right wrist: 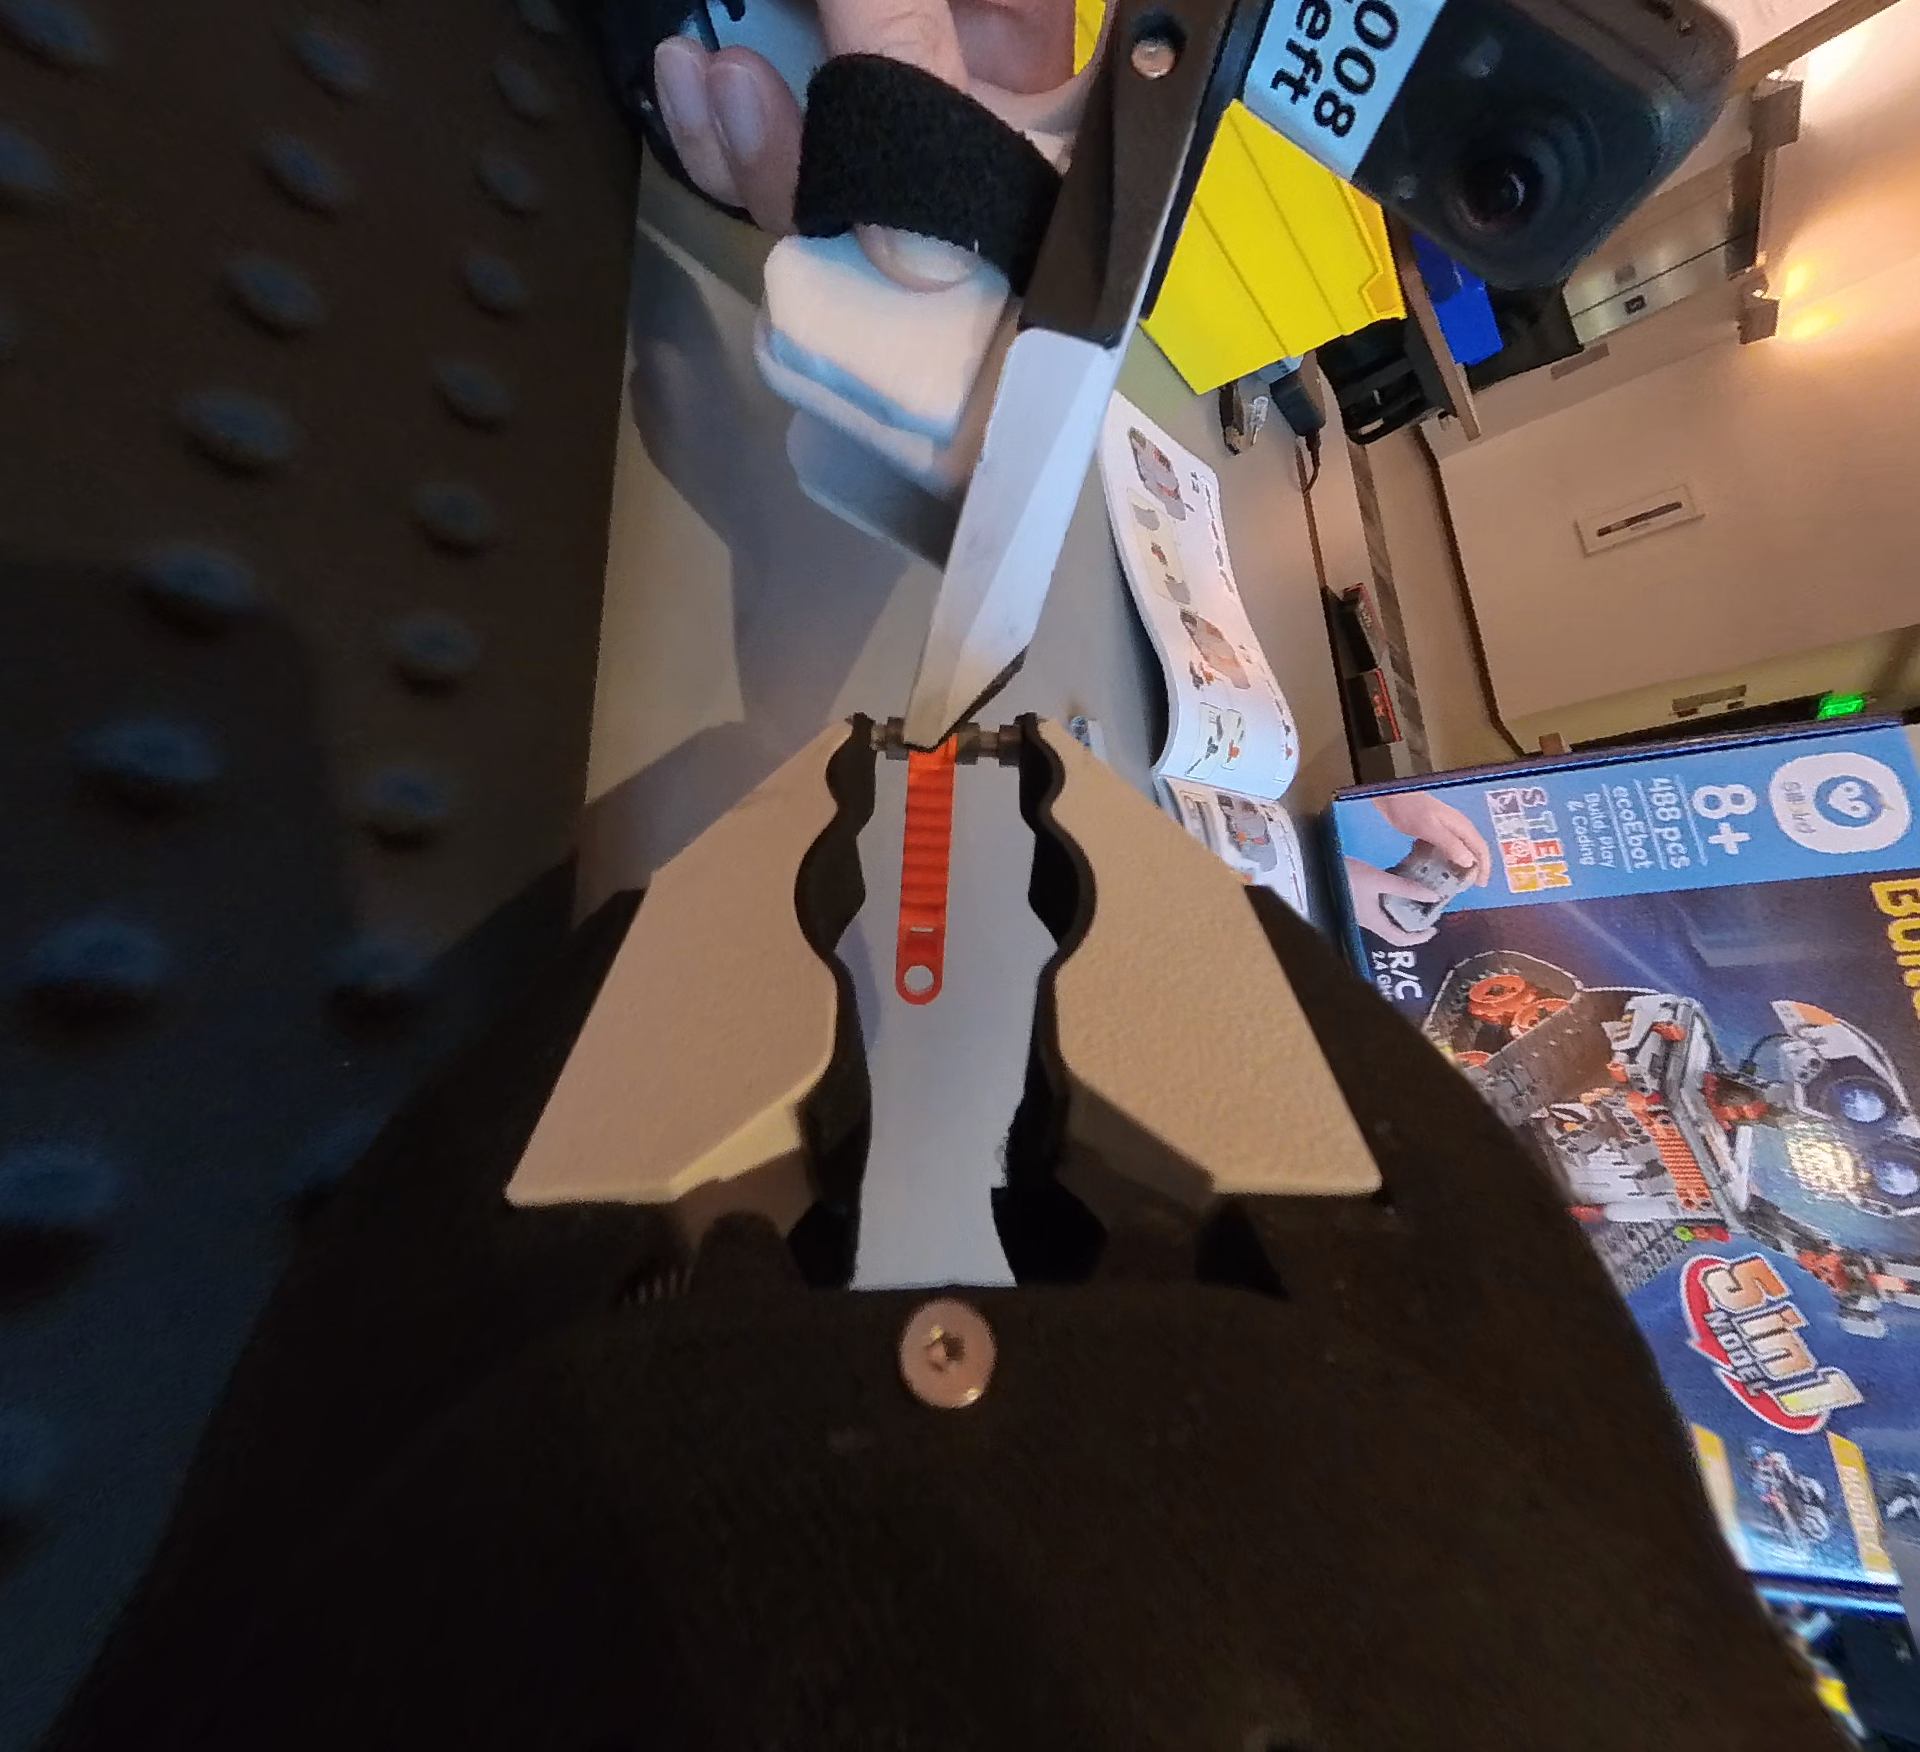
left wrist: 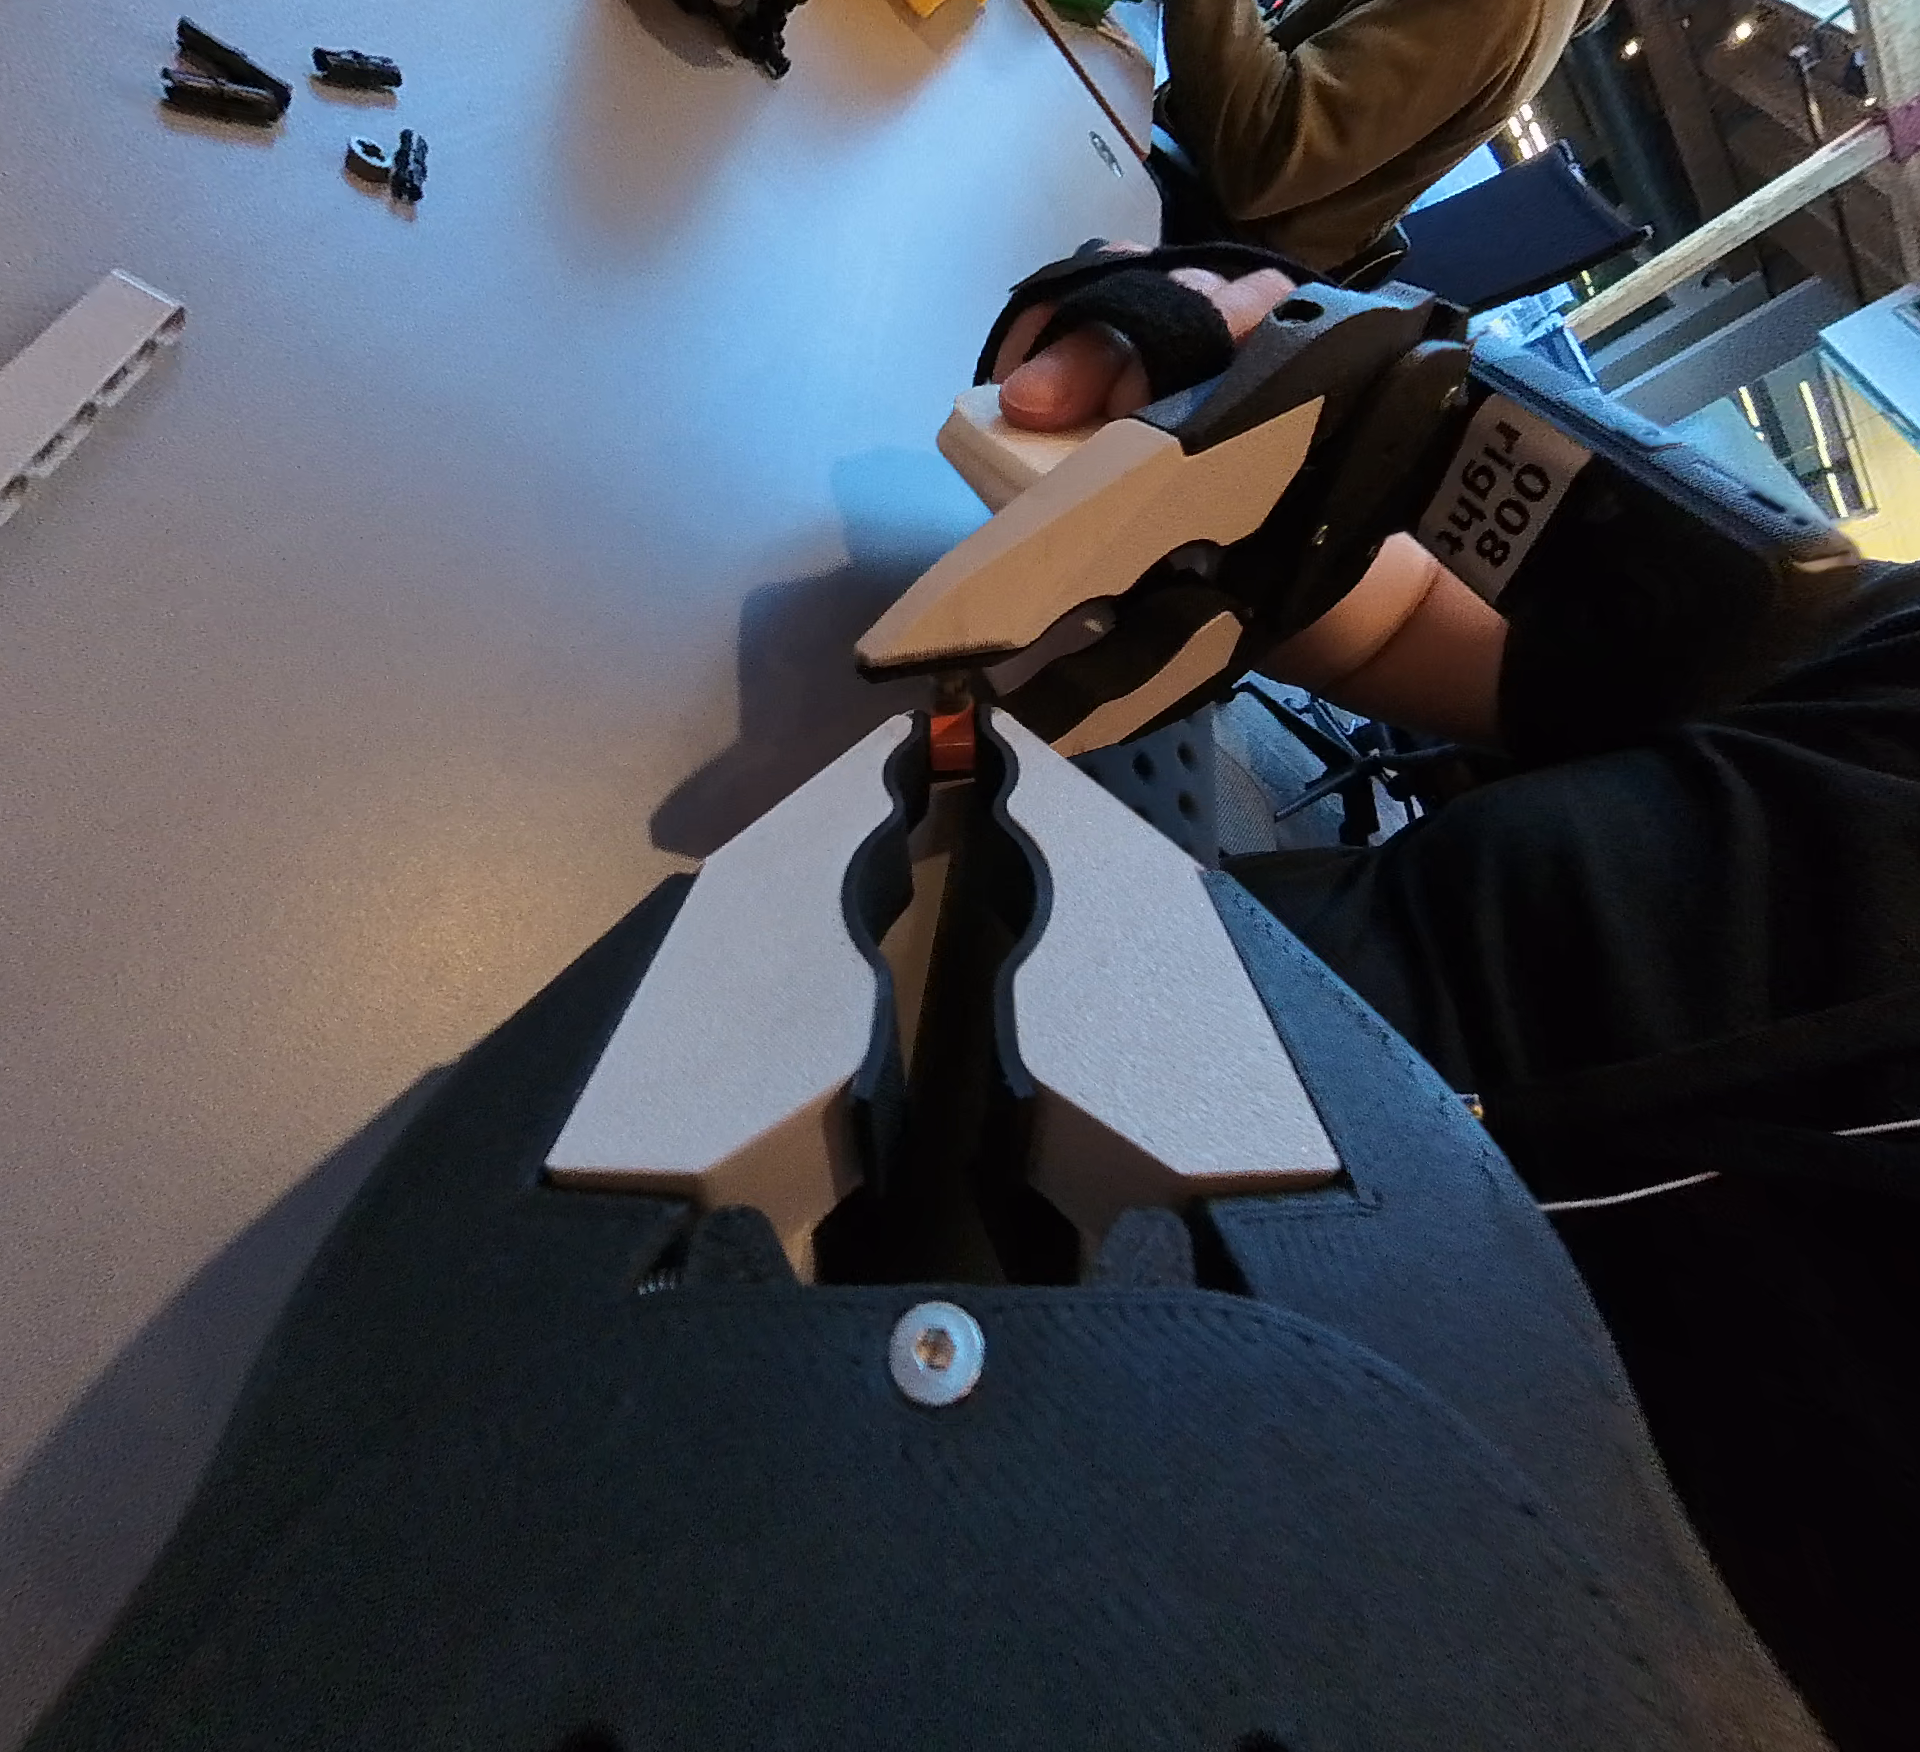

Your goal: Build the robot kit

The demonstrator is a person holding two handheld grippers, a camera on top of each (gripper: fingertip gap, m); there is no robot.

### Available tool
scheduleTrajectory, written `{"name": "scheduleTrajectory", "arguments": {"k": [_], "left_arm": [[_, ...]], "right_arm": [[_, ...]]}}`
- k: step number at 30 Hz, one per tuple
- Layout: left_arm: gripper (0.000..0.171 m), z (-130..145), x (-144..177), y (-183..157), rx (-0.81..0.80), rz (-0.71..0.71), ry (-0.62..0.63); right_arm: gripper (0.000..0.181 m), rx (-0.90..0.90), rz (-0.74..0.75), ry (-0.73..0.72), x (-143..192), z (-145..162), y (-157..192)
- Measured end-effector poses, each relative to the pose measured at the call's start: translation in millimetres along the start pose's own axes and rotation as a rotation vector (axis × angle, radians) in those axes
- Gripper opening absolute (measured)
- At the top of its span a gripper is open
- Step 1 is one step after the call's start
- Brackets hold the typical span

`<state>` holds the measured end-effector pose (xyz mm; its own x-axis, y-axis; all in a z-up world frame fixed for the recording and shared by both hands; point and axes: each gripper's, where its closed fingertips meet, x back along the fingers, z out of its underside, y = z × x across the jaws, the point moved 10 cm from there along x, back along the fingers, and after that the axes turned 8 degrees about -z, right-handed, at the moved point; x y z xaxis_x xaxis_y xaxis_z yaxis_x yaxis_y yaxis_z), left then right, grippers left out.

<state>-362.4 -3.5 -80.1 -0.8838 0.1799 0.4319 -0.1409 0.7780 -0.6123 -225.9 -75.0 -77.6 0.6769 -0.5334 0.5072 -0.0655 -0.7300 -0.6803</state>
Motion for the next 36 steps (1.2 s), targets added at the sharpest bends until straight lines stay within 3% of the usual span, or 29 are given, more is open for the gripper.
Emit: {"name": "scheduleTrajectory", "arguments": {"k": [19,23,26,31,36], "left_arm": [[0.004,3.0,-0.5,-1.7,-0.004,0.008,0.020],[0.004,2.0,4.2,-1.3,0.005,0.016,-0.021],[0.004,0.3,10.3,-1.2,0.006,0.014,-0.077],[0.004,1.1,15.4,-0.7,0.009,0.024,-0.101],[0.004,2.2,10.3,-2.2,-0.005,0.029,-0.047]], "right_arm": [[0.022,-0.029,-0.046,0.015,0.3,-2.9,2.5],[0.022,-0.079,-0.023,-0.042,-0.4,-2.8,-0.8],[0.037,-0.086,-0.012,-0.062,2.7,-1.0,-3.3],[0.027,-0.074,0.027,-0.089,13.1,3.2,-5.5],[0.025,-0.007,0.047,-0.080,14.0,-0.1,-2.3]]}}
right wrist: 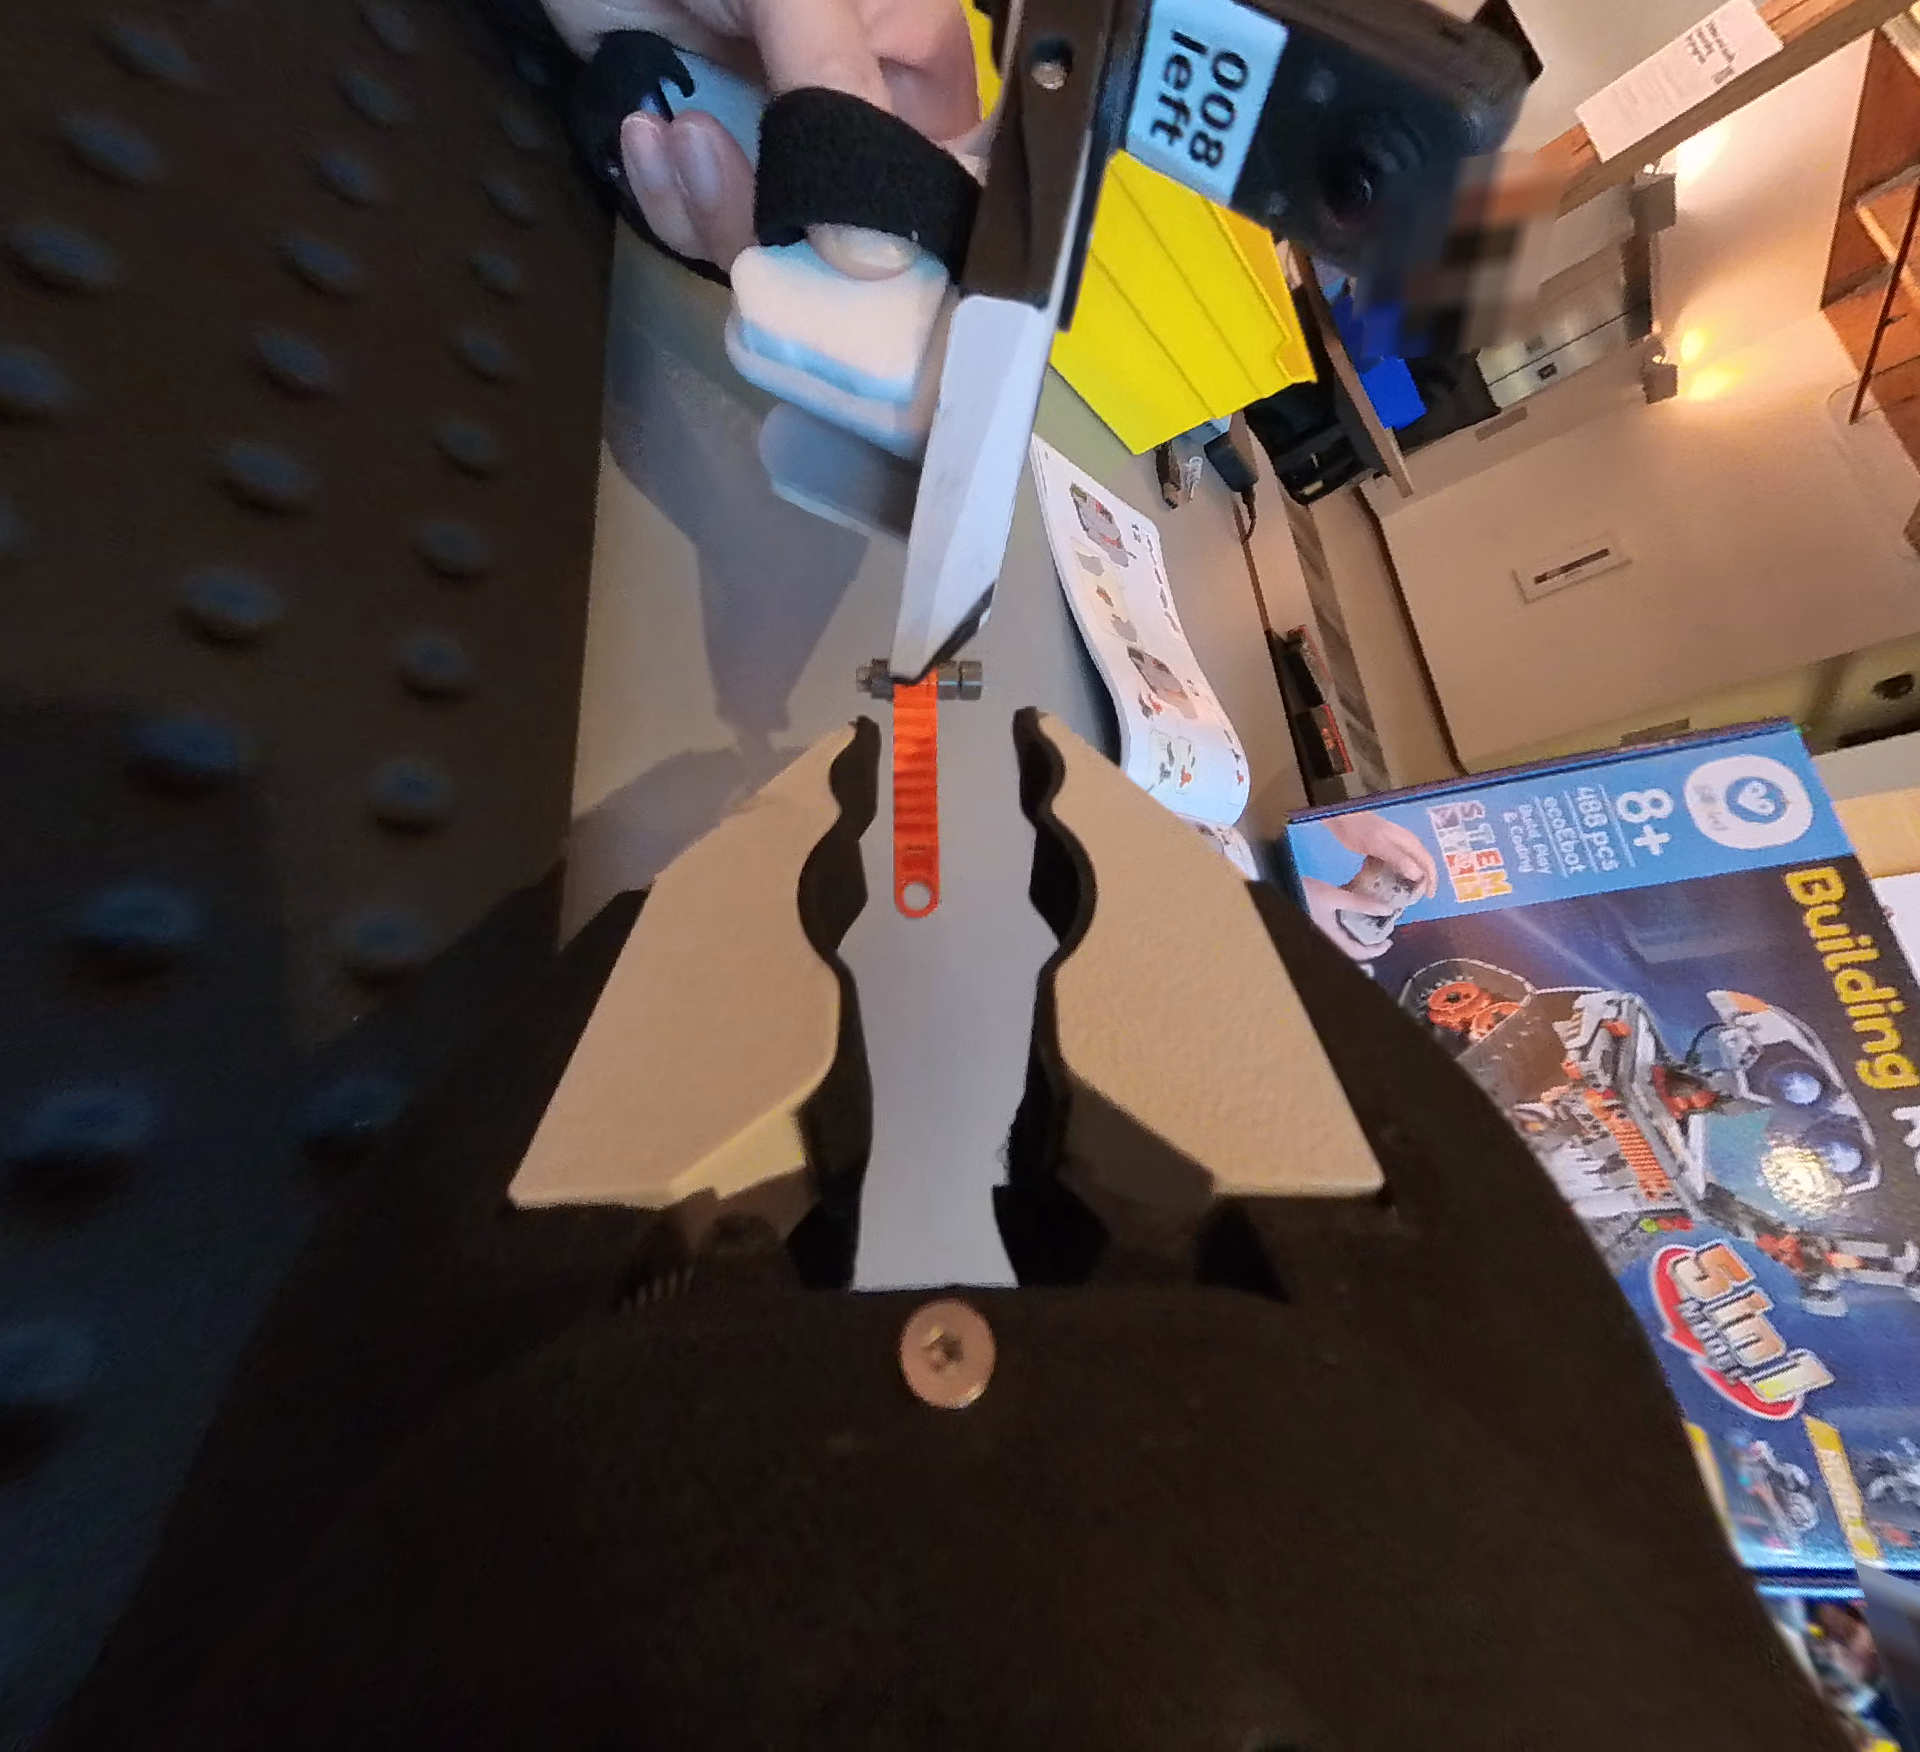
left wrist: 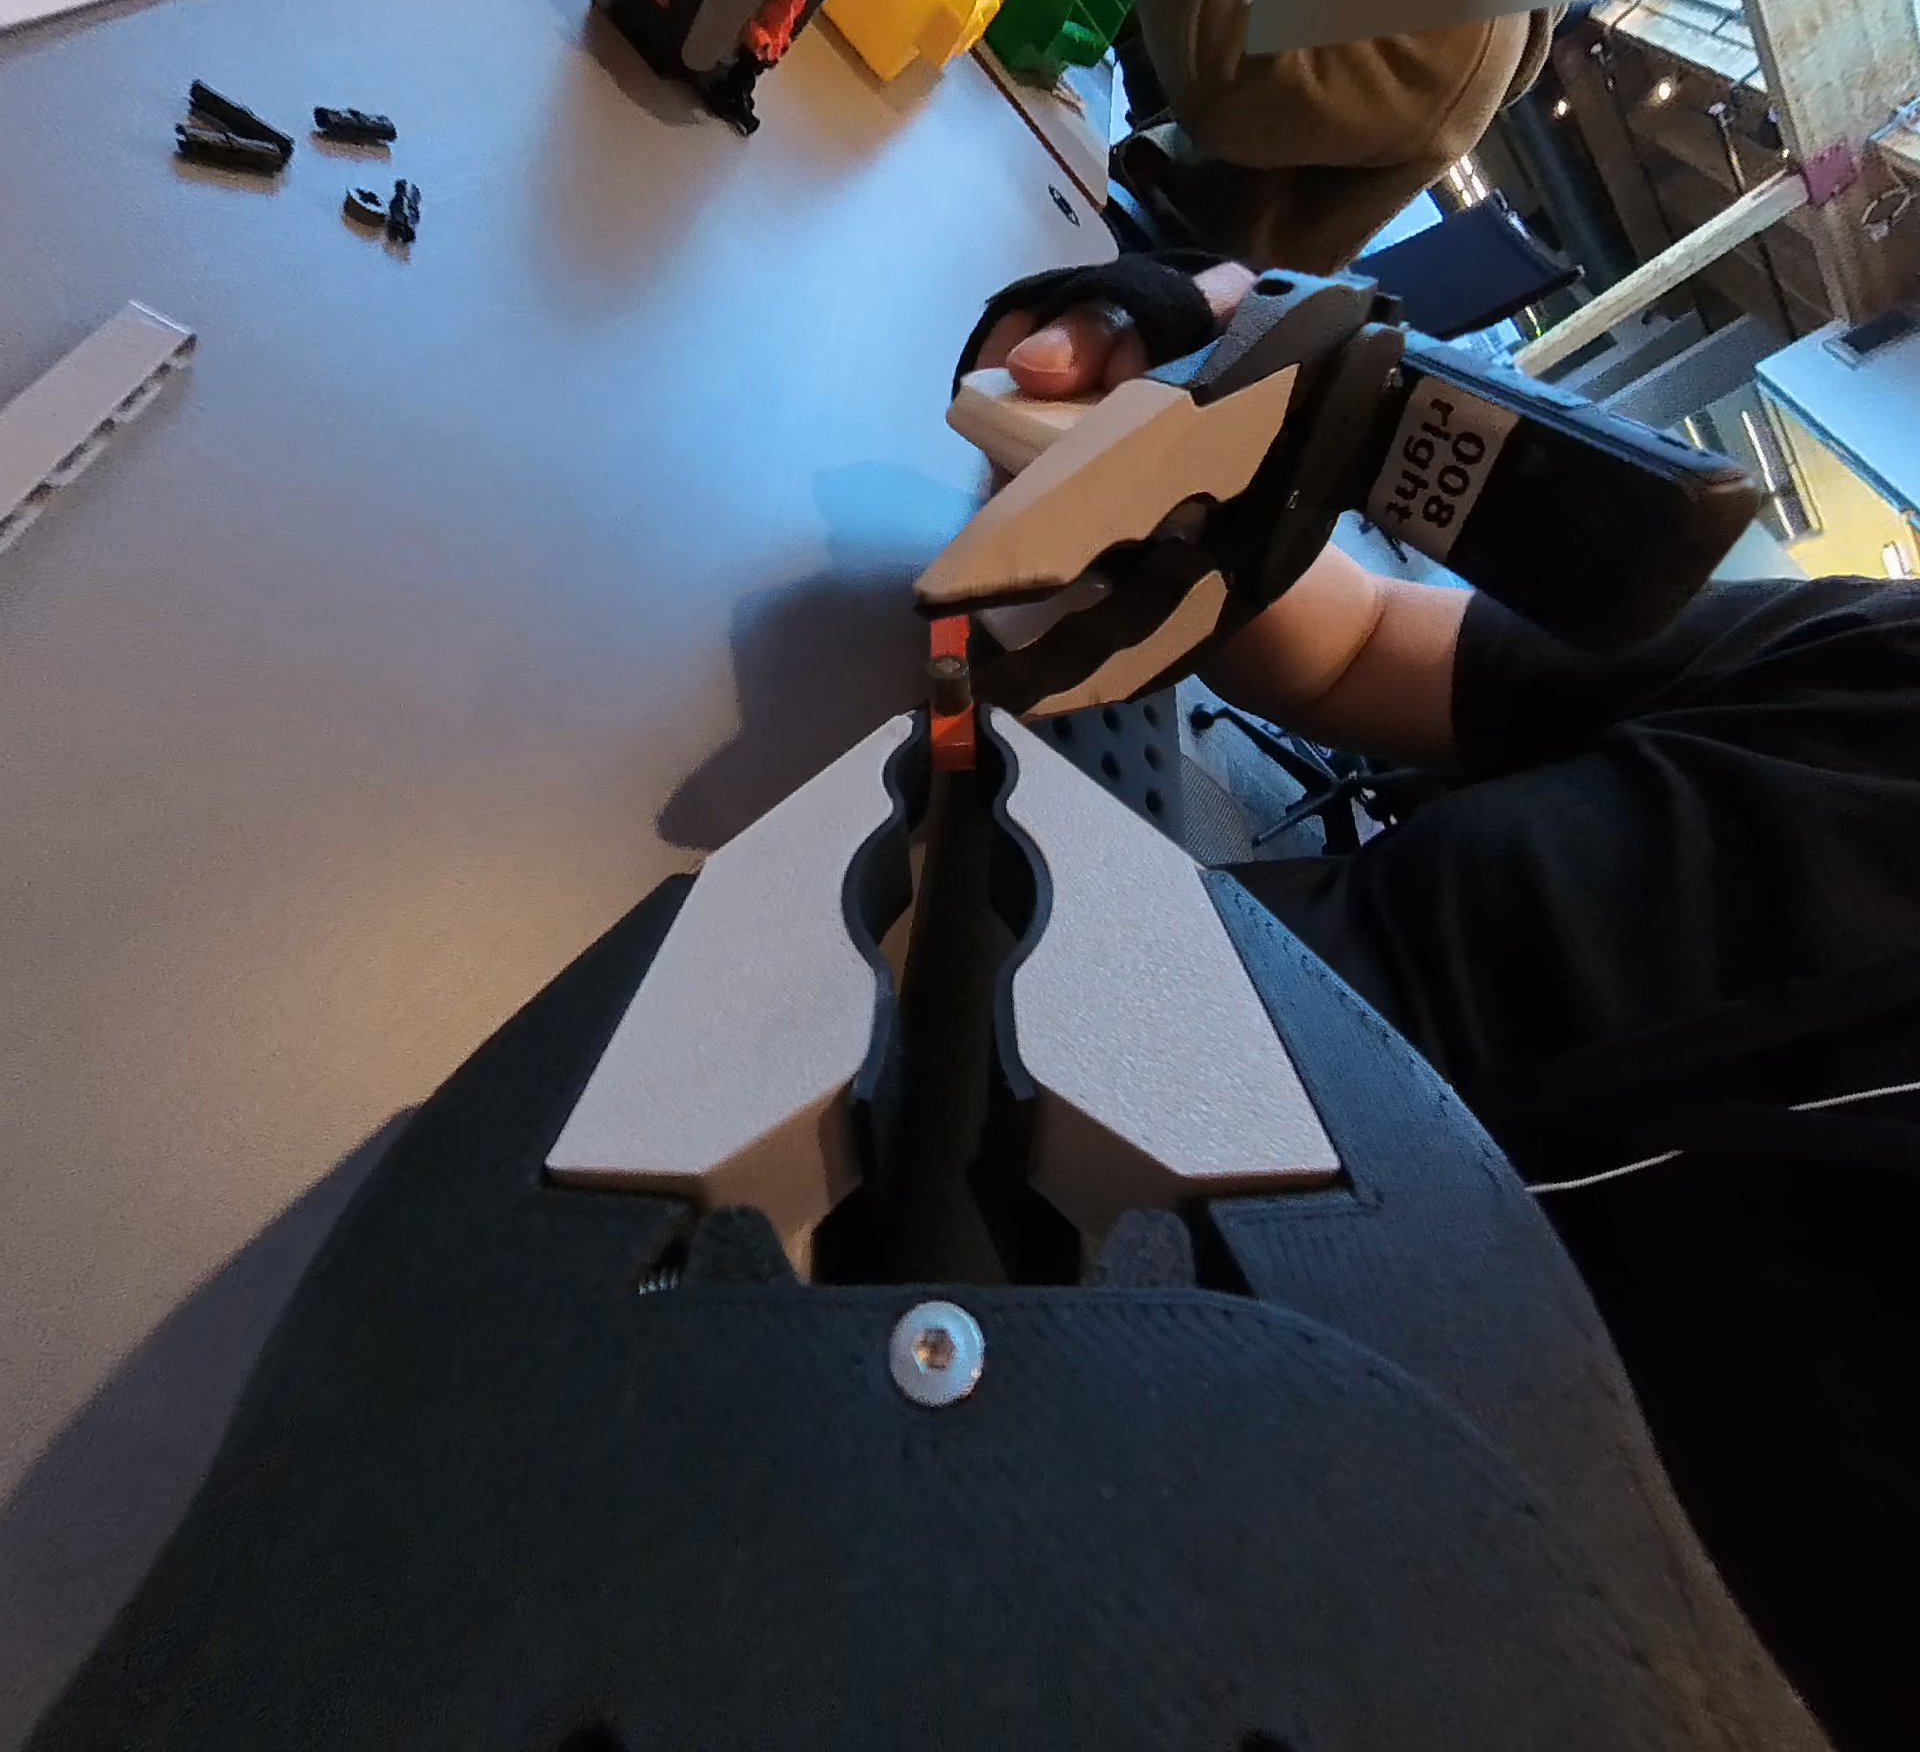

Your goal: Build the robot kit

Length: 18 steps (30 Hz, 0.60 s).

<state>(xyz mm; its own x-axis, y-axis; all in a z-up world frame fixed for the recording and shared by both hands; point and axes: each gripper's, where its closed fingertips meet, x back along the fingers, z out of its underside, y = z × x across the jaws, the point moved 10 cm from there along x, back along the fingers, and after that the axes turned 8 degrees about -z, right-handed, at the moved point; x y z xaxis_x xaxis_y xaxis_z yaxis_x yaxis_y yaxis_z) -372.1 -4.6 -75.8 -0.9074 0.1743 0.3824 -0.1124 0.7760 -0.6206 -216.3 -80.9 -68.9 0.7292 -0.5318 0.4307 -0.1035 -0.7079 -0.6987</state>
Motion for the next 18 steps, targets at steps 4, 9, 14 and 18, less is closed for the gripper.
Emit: {"name": "scheduleTrajectory", "arguments": {"k": [4,9,14,18], "left_arm": [[0.004,0.4,-2.4,-0.4,-0.008,-0.008,0.021],[0.004,0.9,-3.6,-0.7,-0.009,-0.004,0.033],[0.004,1.7,-5.4,-0.1,-0.004,0.000,0.054],[0.004,1.5,-5.1,0.7,0.014,0.026,0.054]], "right_arm": [[0.017,0.060,-0.005,0.015,-0.8,-1.7,4.8],[0.016,0.046,-0.024,0.006,-1.1,-2.0,5.2],[0.015,0.026,-0.051,0.006,-1.3,-1.2,5.8],[0.015,-0.022,-0.069,-0.010,-0.2,-1.3,4.1]]}}
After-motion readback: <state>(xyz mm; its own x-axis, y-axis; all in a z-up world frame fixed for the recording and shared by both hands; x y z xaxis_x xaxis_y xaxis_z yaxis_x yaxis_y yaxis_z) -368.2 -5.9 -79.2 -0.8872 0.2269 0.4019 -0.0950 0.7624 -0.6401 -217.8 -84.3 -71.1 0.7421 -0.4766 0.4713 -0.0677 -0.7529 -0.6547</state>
